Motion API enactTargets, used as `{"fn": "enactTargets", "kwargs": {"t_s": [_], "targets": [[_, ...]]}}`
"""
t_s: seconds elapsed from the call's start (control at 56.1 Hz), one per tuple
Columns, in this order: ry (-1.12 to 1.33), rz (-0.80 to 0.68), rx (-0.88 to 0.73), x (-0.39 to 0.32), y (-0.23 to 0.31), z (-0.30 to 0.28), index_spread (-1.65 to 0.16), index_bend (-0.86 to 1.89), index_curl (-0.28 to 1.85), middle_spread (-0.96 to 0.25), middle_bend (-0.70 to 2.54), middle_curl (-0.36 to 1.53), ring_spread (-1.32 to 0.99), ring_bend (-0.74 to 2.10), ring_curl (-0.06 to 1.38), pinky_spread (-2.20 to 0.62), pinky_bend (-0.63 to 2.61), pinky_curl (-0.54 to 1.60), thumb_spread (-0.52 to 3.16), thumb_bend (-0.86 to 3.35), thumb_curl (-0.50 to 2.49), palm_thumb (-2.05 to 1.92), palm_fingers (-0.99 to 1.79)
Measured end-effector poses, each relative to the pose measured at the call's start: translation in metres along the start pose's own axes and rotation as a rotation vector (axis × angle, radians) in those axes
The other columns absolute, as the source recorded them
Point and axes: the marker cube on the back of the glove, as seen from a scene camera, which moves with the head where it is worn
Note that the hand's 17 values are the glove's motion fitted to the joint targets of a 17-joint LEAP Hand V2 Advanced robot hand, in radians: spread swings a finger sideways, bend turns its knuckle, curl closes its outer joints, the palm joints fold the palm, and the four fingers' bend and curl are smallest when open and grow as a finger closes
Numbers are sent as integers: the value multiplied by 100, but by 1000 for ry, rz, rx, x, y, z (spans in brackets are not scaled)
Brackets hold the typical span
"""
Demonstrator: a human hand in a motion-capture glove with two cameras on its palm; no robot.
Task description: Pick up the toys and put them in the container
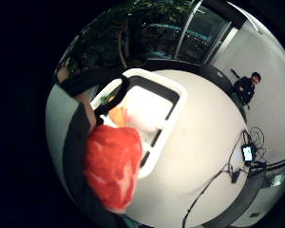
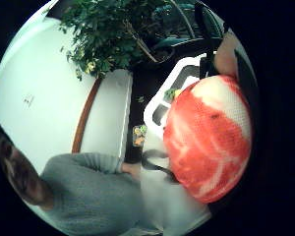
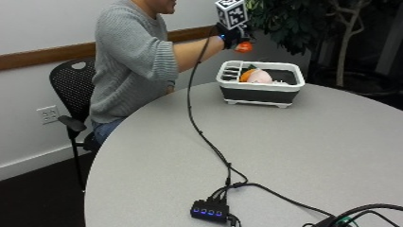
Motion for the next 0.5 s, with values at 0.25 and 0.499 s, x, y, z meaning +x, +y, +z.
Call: {"fn": "enactTargets", "kwargs": {"t_s": [0.25,0.499], "targets": [[-16,71,-121,7,-136,90,-40,42,71,-28,61,80,-51,114,69,-38,120,52,89,9,86,50,51],[25,148,-330,30,-134,144,-43,18,71,-29,57,82,-49,119,69,-34,118,48,106,6,85,43,41]]}}
